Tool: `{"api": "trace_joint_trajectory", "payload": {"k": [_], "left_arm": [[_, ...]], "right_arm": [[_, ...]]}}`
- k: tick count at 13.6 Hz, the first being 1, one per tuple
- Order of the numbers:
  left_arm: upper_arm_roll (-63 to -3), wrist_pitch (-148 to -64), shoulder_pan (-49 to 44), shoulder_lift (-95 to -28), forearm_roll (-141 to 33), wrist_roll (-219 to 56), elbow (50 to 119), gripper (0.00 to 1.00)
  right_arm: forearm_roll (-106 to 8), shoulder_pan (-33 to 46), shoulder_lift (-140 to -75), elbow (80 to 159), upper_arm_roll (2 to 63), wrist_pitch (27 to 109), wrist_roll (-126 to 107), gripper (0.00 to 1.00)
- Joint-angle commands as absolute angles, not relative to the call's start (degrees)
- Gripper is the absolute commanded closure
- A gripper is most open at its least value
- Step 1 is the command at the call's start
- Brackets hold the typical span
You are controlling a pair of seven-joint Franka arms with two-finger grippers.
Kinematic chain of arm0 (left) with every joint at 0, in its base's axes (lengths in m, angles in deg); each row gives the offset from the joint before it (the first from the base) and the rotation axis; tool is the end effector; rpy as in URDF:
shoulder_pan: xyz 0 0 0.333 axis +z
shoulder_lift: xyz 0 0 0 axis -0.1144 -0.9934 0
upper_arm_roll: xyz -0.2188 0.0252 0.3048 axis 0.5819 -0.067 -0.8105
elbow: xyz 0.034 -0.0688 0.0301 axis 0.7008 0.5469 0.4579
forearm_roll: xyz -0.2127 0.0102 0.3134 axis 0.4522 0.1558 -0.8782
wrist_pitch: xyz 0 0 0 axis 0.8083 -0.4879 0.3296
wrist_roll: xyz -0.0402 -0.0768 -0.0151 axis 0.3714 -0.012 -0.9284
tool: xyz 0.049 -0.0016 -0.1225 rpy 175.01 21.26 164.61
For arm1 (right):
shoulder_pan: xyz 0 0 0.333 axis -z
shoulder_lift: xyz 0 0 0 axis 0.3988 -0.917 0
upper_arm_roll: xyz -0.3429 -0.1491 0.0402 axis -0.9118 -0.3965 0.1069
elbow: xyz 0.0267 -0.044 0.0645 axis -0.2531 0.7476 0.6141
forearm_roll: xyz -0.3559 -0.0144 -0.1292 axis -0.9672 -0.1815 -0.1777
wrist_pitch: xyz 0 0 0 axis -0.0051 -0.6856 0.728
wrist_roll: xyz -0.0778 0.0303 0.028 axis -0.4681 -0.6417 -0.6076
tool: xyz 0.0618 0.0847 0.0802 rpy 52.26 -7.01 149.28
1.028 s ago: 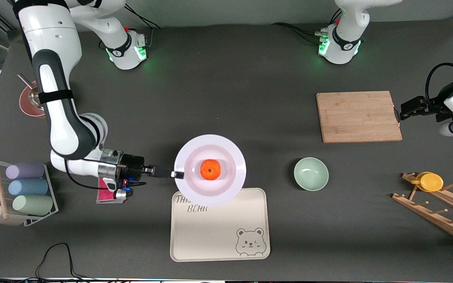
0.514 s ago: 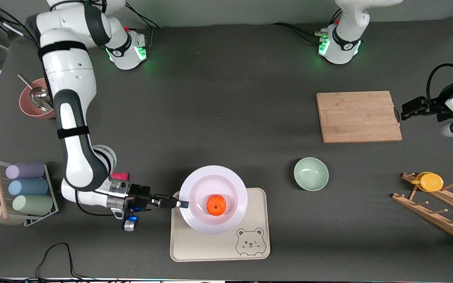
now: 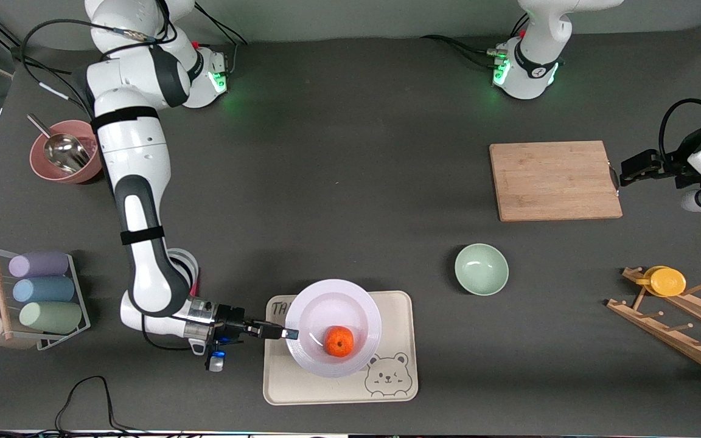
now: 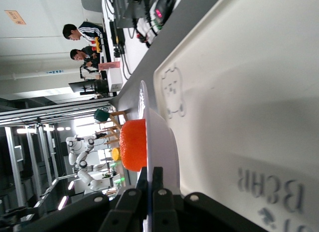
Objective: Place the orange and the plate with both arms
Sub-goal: 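Lower the plate onto the cream bear tray with the right gripper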
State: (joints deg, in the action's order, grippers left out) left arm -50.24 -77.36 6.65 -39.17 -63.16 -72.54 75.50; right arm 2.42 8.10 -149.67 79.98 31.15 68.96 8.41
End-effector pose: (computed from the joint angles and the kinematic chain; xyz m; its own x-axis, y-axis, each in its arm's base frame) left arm 0.5532 -0.0104 0.6192 0.9930 -0.0642 -0.0991 -0.0638 -0.9979 0.0066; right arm 0.8056 0.2433 0.1816 0.9739 -0.2059 -0.0955 -0.1632 -0.3427 -0.9252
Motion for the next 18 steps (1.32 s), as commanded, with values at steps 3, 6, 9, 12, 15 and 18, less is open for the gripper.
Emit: {"api": "trace_joint_trajectory", "payload": {"k": [3,6,9,12,15,18], "left_arm": [[-51.07,-77.09,5.60,-38.14,-63.66,-71.86,76.35,0.00],[-51.07,-77.09,5.60,-38.31,-63.57,-71.86,76.44,0.00],[-51.07,-77.18,5.60,-38.31,-63.66,-71.86,76.44,0.00],[-51.07,-77.18,5.60,-38.31,-63.57,-71.95,76.44,0.00],[-51.07,-77.18,5.60,-38.31,-63.66,-72.04,76.44,0.00],[-51.07,-77.09,5.60,-38.31,-63.66,-71.95,76.44,0.00]], "right_arm": [[2.19,9.52,-154.44,73.97,35.23,73.11,14.87,1.00],[2.10,9.61,-154.97,73.88,36.73,74.70,15.14,1.00],[2.10,9.62,-155.32,73.88,36.73,74.79,15.84,1.00],[2.10,9.88,-156.29,73.97,36.65,74.79,17.95,1.00],[2.10,9.88,-156.37,73.97,36.65,74.97,18.30,1.00],[2.10,9.88,-156.29,73.88,36.56,75.23,18.30,1.00]]}}
